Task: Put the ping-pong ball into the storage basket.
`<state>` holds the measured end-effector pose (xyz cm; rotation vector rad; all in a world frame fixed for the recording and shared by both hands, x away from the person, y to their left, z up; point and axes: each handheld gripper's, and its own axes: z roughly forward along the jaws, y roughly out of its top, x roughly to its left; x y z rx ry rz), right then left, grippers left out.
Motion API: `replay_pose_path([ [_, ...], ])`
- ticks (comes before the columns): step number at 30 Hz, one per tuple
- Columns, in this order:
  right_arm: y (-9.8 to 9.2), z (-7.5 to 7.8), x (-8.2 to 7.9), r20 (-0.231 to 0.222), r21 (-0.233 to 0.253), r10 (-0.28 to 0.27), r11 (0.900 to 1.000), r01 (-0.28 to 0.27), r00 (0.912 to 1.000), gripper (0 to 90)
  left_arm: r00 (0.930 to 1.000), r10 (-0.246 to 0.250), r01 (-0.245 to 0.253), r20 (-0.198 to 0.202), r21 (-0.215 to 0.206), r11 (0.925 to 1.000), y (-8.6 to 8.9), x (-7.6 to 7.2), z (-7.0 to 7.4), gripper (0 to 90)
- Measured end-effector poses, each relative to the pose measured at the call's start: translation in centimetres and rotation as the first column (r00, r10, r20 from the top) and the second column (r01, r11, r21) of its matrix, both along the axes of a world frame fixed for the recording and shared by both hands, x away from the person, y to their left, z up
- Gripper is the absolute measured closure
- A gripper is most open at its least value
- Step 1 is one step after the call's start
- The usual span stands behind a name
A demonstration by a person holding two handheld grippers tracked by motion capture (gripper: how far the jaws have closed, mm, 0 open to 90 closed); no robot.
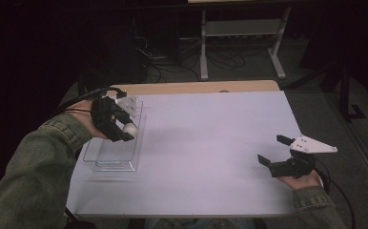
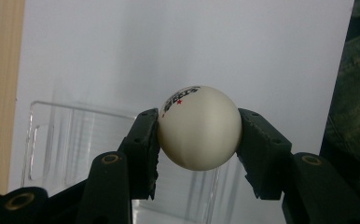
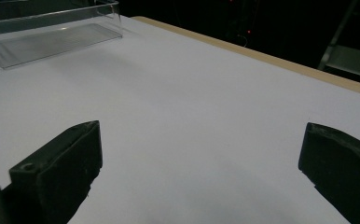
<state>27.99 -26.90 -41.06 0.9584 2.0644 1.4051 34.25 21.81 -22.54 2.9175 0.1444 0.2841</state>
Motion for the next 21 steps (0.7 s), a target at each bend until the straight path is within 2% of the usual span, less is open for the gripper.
replay_pose_path([
  [4, 0.1, 0.0, 0.0, -0.001, -0.002, 0.0, 1.0, 0.0, 1.0, 0.0, 0.9999, 0.007, -0.007, -0.012, 0.057, 0.9983, 0.4, 0.2, -0.5, 50.9],
  [15, 0.1, -0.1, 0.0, -0.004, -0.006, 0.0, 1.0, 0.0, 1.0, 0.0, 0.9996, 0.023, -0.022, -0.015, 0.081, 0.9965, 1.3, 0.3, -1.2, 50.9],
  [21, 0.1, 0.0, 0.0, -0.002, -0.008, -0.003, 1.0, 0.003, 1.0, 0.0, 0.9985, 0.049, -0.046, -0.027, 0.099, 0.994, 2.4, 0.8, -1.7, 50.9],
])
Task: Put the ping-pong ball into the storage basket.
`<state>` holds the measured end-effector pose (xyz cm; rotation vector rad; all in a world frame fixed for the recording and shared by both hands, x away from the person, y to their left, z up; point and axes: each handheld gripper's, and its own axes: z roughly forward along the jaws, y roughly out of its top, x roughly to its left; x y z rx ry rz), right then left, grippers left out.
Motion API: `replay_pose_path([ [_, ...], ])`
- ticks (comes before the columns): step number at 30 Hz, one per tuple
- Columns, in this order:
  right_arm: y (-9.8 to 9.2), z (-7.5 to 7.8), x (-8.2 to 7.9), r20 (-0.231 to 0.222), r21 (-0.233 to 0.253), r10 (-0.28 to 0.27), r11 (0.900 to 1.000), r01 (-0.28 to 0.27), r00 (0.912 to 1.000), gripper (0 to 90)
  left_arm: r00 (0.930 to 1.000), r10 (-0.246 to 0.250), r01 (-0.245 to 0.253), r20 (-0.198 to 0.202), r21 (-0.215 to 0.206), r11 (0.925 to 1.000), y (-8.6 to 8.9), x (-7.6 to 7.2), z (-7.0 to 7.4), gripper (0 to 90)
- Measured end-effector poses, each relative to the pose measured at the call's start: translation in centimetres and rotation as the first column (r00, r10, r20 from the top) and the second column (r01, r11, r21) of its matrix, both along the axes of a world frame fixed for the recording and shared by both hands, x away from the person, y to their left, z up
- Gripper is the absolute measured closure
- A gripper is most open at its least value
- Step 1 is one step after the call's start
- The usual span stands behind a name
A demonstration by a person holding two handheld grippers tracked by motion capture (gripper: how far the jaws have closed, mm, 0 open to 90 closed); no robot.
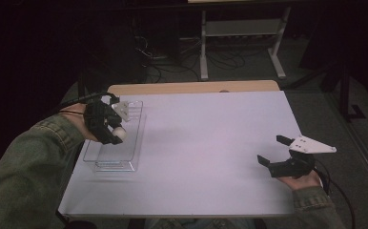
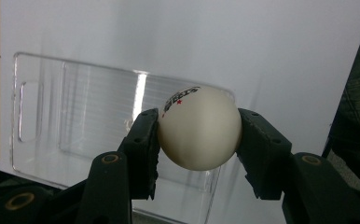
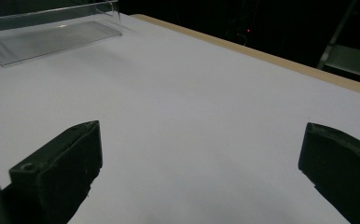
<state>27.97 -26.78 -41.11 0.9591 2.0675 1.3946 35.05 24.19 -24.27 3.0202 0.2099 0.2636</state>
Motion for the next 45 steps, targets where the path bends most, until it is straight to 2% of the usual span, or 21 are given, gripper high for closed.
replay_pose_path([
  [9, 0.1, -0.1, 0.0, -0.007, -0.004, 0.003, 1.0, -0.003, 1.0, 0.0, 0.9999, 0.014, -0.014, -0.008, 0.0, 0.9999, 1.0, 0.5, -1.1, 50.9],
  [17, 0.0, 0.0, -0.1, -0.002, -0.002, -0.002, 1.0, 0.002, 1.0, 0.0, 0.9997, 0.014, -0.014, -0.02, 0.016, 0.9998, 0.8, 0.9, -2.4, 50.9],
  [24, -0.1, 0.0, -0.1, 0.001, 0.0, -0.002, 1.0, 0.002, 1.0, 0.0, 0.9999, 0.013, -0.013, 0.001, 0.003, 0.9999, 0.7, 1.2, -2.6, 50.9],
  [28, -0.1, 0.0, -0.1, 0.0, 0.0, -0.002, 1.0, 0.002, 1.0, 0.0, 0.9999, 0.012, -0.012, -0.01, -0.013, 0.9998, 0.3, 1.3, -2.7, 50.9],
  [40, 0.0, -0.1, -0.1, -0.009, -0.004, 0.0, 1.0, 0.0, 1.0, 0.0, 0.9995, 0.009, -0.009, -0.03, 0.001, 1.0, 0.3, 1.8, -4.3, 50.9],
  [45, 0.0, -0.1, 0.0, -0.009, -0.007, 0.001, 1.0, -0.001, 1.0, 0.0, 0.9989, 0.025, -0.026, -0.038, -0.015, 0.9995, 0.6, 2.1, -4.9, 50.9],
])
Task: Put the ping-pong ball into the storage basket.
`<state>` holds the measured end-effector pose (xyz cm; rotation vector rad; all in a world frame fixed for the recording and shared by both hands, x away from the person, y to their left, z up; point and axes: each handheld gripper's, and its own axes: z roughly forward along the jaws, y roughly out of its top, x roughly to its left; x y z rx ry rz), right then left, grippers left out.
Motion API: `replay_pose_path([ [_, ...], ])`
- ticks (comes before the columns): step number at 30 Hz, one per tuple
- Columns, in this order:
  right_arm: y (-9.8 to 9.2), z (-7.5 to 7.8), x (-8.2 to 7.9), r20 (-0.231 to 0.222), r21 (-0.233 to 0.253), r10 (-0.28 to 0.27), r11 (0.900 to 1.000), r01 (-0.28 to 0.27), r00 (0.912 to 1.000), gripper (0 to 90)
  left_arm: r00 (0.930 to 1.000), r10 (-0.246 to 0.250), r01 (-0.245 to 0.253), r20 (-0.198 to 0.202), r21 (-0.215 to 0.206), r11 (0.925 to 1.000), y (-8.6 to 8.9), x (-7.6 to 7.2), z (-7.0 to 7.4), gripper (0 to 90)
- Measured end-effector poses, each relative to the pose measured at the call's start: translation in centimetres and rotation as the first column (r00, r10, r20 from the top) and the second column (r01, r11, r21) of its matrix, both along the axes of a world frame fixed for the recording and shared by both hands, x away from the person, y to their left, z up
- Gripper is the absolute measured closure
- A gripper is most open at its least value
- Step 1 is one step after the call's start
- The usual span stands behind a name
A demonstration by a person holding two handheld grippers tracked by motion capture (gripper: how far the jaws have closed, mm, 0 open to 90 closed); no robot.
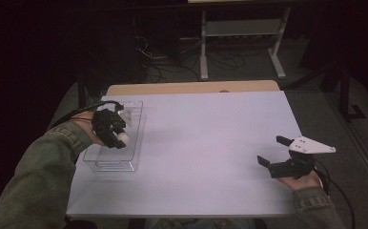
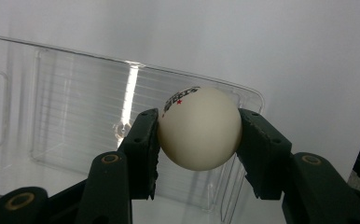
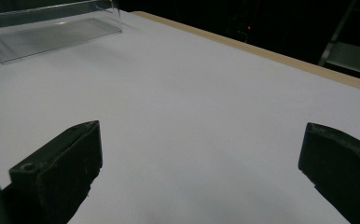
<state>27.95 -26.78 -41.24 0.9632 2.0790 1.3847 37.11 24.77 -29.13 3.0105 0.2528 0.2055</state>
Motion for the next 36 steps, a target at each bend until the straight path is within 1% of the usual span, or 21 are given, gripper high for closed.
replay_pose_path([
  [2, 0.0, 0.0, 0.0, 0.0, -0.002, 0.0, 1.0, 0.0, 1.0, 0.0, 1.0, -0.007, 0.007, -0.005, 0.003, 1.0, 0.0, 0.0, -0.6, 50.9],
  [5, 0.0, 0.0, 0.0, -0.002, -0.004, -0.001, 1.0, 0.001, 1.0, 0.0, 0.9999, -0.005, 0.005, -0.01, 0.003, 1.0, -0.1, 0.0, -0.9, 50.9],
  [7, 0.0, -0.1, 0.0, -0.003, -0.005, 0.0, 1.0, 0.0, 1.0, 0.0, 0.9997, -0.005, 0.006, -0.023, 0.009, 0.9999, -0.3, 0.0, -1.6, 50.9],
  [11, 0.0, -0.1, 0.0, -0.004, -0.004, 0.0, 1.0, 0.0, 1.0, 0.0, 0.9993, -0.001, 0.002, -0.039, 0.002, 1.0, -0.3, 0.1, -2.6, 50.8],
  [12, 0.0, -0.1, 0.0, -0.003, -0.003, 0.0, 1.0, 0.0, 1.0, 0.0, 0.9993, -0.001, 0.002, -0.039, 0.002, 1.0, -0.3, 0.1, -2.6, 50.8],
  [14, 0.0, -0.1, 0.0, -0.002, -0.002, -0.001, 1.0, 0.001, 1.0, 0.0, 0.9992, -0.005, 0.005, -0.04, -0.005, 1.0, -0.2, 0.2, -3.2, 50.9],
  [15, 0.0, -0.1, 0.0, -0.002, -0.002, -0.001, 1.0, 0.001, 1.0, 0.0, 0.9992, -0.005, 0.005, -0.04, -0.005, 1.0, -0.2, 0.2, -3.2, 50.8],
  [17, 0.0, -0.1, 0.0, -0.001, -0.003, -0.001, 1.0, 0.001, 1.0, 0.0, 0.9991, -0.001, 0.001, -0.042, -0.001, 1.0, 0.0, 0.2, -3.6, 50.9],
  [21, 0.0, -0.1, 0.0, -0.001, -0.003, -0.002, 1.0, 0.002, 1.0, 0.0, 0.9988, 0.013, -0.013, -0.047, -0.008, 0.9999, 0.3, 0.3, -4.0, 50.9],
  [22, 0.0, -0.1, 0.0, 0.0, -0.003, -0.002, 1.0, 0.002, 1.0, 0.0, 0.9983, 0.019, -0.02, -0.054, -0.02, 0.9996, 0.5, 0.3, -4.2, 50.8],
  [25, -0.1, -0.1, 0.0, -0.001, -0.002, -0.003, 1.0, 0.003, 1.0, 0.0, 0.9977, 0.028, -0.03, -0.061, -0.034, 0.999, 0.7, 0.4, -4.4, 50.8],
  [29, -0.2, -0.1, 0.0, -0.003, 0.009, -0.004, 1.0, 0.004, 1.0, 0.0, 0.9976, 0.033, -0.035, -0.061, -0.028, 0.999, 0.9, 0.6, -4.6, 50.8],
  [36, -0.3, -0.1, 0.0, -0.003, 0.01, -0.007, 1.0, 0.007, 1.0, 0.0, 0.9974, 0.035, -0.036, -0.063, -0.012, 0.9993, 0.8, 1.0, -5.1, 50.8],
])
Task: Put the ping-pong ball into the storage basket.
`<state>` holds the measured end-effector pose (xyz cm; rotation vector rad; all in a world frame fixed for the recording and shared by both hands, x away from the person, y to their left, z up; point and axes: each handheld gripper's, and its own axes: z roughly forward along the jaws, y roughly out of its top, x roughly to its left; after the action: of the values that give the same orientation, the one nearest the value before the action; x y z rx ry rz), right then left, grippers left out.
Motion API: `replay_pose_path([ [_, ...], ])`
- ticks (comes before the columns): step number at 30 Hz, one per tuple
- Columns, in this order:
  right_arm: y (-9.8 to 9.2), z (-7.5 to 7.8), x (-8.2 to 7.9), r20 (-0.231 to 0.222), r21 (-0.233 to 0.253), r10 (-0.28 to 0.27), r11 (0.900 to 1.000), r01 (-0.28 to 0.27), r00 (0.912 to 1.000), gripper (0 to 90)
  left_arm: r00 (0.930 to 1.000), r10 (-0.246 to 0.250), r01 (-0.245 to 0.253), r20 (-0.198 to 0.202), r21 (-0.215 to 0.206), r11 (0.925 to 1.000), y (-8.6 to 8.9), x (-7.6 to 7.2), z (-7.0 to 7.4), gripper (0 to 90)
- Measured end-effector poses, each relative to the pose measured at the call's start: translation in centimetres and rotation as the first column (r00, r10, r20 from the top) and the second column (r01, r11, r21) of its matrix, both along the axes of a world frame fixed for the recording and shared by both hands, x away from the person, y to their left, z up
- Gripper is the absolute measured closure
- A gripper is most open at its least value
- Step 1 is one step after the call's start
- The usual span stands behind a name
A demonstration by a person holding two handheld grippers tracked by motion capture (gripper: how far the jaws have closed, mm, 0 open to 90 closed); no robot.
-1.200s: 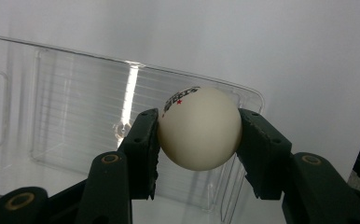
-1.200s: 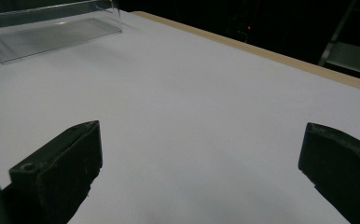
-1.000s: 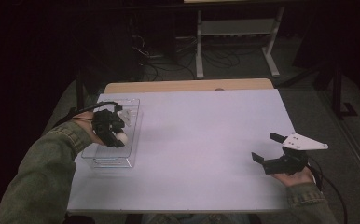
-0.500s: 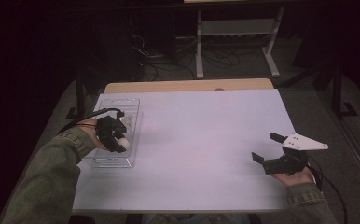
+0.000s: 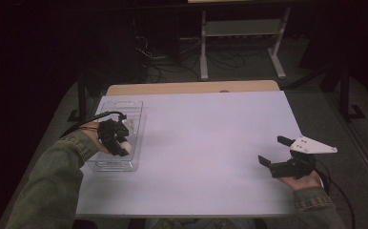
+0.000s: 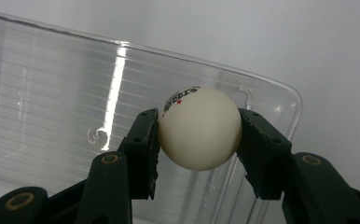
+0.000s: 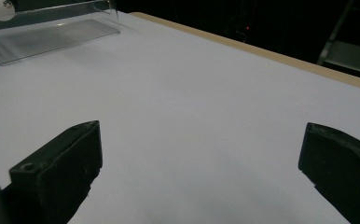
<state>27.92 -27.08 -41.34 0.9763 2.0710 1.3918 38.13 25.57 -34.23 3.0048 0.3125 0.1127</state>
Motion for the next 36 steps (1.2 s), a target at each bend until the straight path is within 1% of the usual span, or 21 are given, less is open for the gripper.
replay_pose_path([
  [7, -0.2, 0.0, 0.0, 0.004, 0.005, -0.006, 1.0, 0.006, 1.0, 0.0, 0.9999, -0.012, 0.012, -0.007, 0.02, 0.9997, -0.4, 0.4, -0.6, 50.8],
  [10, -0.2, 0.0, 0.0, 0.004, 0.004, -0.007, 1.0, 0.007, 1.0, 0.0, 1.0, -0.007, 0.008, -0.003, 0.026, 0.9996, -0.4, 0.5, -0.7, 50.7],
  [12, -0.1, 0.0, 0.0, 0.001, 0.0, -0.005, 1.0, 0.005, 1.0, 0.0, 0.9999, -0.002, 0.003, -0.013, 0.031, 0.9995, -0.3, 0.7, -1.0, 50.7],
  [15, -0.2, -0.1, 0.0, 0.001, 0.001, -0.007, 1.0, 0.007, 1.0, 0.0, 0.9999, 0.002, -0.001, -0.016, 0.03, 0.9996, -0.2, 0.8, -1.2, 50.7],
  [16, -0.3, -0.1, 0.0, 0.0, 0.002, -0.01, 1.0, 0.01, 1.0, 0.0, 0.9996, 0.017, -0.016, -0.021, 0.011, 0.9998, 0.1, 0.8, -1.6, 50.7],
  [19, -0.3, -0.1, -0.1, 0.0, 0.004, -0.011, 1.0, 0.011, 0.9999, 0.0, 0.9995, 0.023, -0.022, -0.022, 0.005, 0.9997, 0.3, 0.9, -1.9, 50.7],
  [21, -0.3, 0.0, -0.1, 0.0, 0.005, -0.013, 1.0, 0.013, 0.9999, 0.0, 0.9993, 0.028, -0.027, -0.024, 0.01, 0.9996, 0.4, 0.8, -2.2, 50.6],
  [22, -0.3, 0.0, -0.1, 0.0, 0.003, -0.013, 1.0, 0.013, 0.9999, 0.0, 0.9993, 0.029, -0.029, -0.024, -0.001, 0.9996, 0.5, 0.8, -2.3, 50.6],
  [25, -0.3, -0.1, 0.0, -0.001, 0.001, -0.013, 1.0, 0.013, 0.9999, 0.0, 0.9992, 0.031, -0.031, -0.025, 0.001, 0.9995, 0.5, 0.8, -2.6, 50.6],
  [27, -0.2, -0.1, 0.0, -0.002, 0.001, -0.014, 1.0, 0.014, 0.9999, 0.0, 0.9994, 0.028, -0.028, -0.019, 0.005, 0.9996, 0.4, 0.7, -2.8, 50.6],
  [31, -0.3, -0.1, 0.0, -0.003, 0.003, -0.017, 1.0, 0.017, 0.9999, 0.0, 0.9996, 0.021, -0.021, -0.016, 0.011, 0.9997, 0.3, 0.8, -2.9, 50.5],
  [33, -0.3, -0.1, 0.0, -0.002, 0.006, -0.019, 1.0, 0.019, 0.9998, 0.0, 0.9996, 0.025, -0.025, -0.013, 0.009, 0.9996, 0.3, 0.8, -2.9, 49.9],
  [36, -0.3, -0.1, 0.0, -0.006, 0.004, -0.016, 1.0, 0.016, 0.9999, 0.0, 0.999, 0.045, -0.045, -0.004, 0.007, 0.999, 0.3, 0.9, -2.8, 43.4],
])
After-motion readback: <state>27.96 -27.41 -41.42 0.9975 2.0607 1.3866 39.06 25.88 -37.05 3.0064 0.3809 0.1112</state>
